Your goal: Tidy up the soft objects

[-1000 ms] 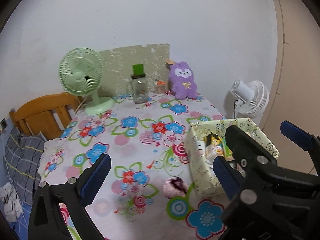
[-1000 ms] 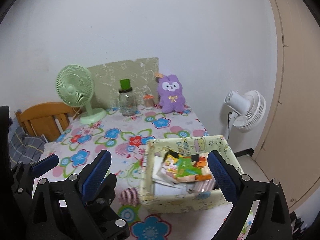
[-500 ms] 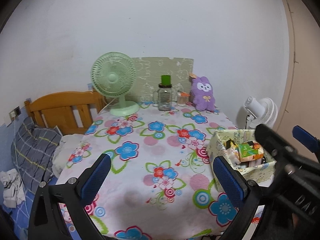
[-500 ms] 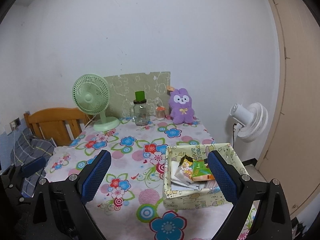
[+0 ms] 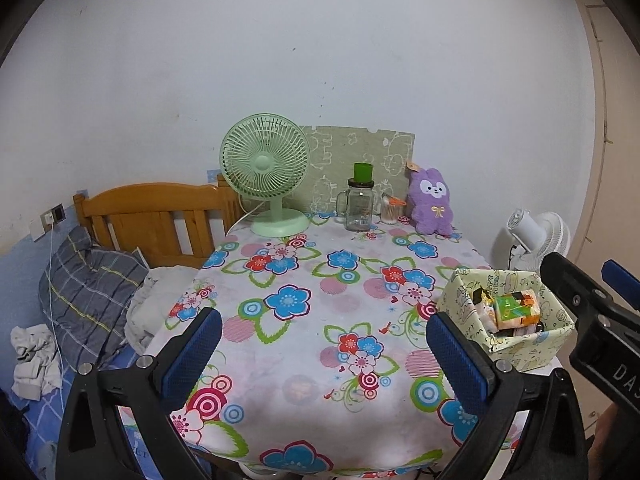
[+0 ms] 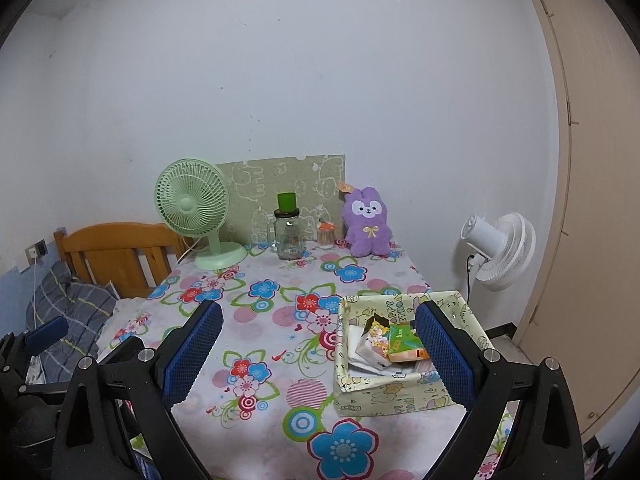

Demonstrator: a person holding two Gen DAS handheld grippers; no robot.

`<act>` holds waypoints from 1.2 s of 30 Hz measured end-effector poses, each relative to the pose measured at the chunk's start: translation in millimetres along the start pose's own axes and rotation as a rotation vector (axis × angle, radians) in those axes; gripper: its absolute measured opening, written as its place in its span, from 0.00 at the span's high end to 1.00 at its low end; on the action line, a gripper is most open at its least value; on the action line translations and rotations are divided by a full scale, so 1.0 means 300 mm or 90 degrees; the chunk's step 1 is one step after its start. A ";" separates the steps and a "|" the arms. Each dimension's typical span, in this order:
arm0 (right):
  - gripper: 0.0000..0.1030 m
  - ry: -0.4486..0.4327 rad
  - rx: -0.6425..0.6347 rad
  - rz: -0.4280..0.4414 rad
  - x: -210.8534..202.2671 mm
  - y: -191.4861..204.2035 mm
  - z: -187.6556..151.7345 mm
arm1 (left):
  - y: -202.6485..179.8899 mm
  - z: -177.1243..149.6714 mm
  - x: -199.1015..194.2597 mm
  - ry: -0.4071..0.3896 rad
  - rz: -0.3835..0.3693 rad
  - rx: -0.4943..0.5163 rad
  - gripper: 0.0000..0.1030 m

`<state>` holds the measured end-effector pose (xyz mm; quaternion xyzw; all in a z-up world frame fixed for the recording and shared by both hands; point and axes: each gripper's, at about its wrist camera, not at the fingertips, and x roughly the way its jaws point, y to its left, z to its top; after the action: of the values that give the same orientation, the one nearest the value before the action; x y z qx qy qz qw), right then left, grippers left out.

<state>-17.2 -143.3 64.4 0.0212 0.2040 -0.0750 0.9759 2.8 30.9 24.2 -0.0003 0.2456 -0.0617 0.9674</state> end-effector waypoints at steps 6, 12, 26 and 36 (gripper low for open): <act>0.04 0.003 0.005 0.000 0.004 -0.007 -0.003 | 0.005 0.011 -0.005 -0.015 0.007 -0.001 0.00; 0.04 0.006 0.002 0.003 0.009 -0.006 -0.004 | 0.007 0.011 0.004 -0.007 0.005 -0.004 0.00; 0.04 0.010 0.007 0.011 0.027 -0.020 -0.009 | -0.002 0.011 0.022 0.000 0.003 -0.004 0.00; 0.04 0.008 0.002 0.007 0.029 -0.018 -0.011 | -0.003 0.014 0.038 0.001 0.000 -0.006 0.00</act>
<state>-11.6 -149.6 57.9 0.0246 0.2100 -0.0697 0.9749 14.7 28.5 22.6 -0.0045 0.2462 -0.0609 0.9673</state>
